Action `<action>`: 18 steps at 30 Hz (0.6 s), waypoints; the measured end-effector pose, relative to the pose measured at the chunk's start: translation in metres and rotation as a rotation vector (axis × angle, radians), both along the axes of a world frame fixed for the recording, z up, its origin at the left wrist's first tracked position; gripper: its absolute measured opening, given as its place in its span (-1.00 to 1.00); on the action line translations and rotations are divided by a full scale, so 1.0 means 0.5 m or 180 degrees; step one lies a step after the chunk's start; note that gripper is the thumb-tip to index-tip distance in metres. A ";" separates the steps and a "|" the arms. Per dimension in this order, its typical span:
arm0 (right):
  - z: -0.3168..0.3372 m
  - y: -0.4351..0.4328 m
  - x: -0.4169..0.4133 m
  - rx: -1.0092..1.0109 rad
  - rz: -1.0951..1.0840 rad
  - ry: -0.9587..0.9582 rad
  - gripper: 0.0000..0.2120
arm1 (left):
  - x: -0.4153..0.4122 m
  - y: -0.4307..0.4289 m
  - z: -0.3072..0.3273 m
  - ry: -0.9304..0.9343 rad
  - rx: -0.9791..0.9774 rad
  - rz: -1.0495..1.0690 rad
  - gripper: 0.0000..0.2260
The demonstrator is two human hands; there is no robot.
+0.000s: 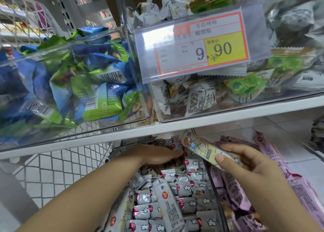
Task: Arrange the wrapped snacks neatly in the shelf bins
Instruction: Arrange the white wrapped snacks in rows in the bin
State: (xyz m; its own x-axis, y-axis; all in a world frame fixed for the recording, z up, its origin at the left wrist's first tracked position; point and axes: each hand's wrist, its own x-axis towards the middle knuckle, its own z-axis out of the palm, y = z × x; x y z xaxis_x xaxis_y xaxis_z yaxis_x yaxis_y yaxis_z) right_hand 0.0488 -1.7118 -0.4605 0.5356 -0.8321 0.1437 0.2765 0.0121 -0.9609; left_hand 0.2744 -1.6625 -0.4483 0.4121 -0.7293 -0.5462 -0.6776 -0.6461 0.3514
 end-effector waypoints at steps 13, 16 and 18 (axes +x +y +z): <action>0.002 0.010 0.004 -0.0019 -0.0039 0.0115 -0.84 | -0.045 0.107 0.065 -0.0801 -0.1303 -0.0425 -0.66; 0.004 0.015 0.000 -0.0027 -0.0025 0.0126 -0.85 | -0.044 0.127 0.069 -0.0664 -0.1630 -0.0171 -0.55; 0.006 0.018 -0.003 -0.0029 -0.0005 0.0166 -0.86 | -0.047 0.131 0.070 -0.0616 -0.1845 -0.0051 -0.53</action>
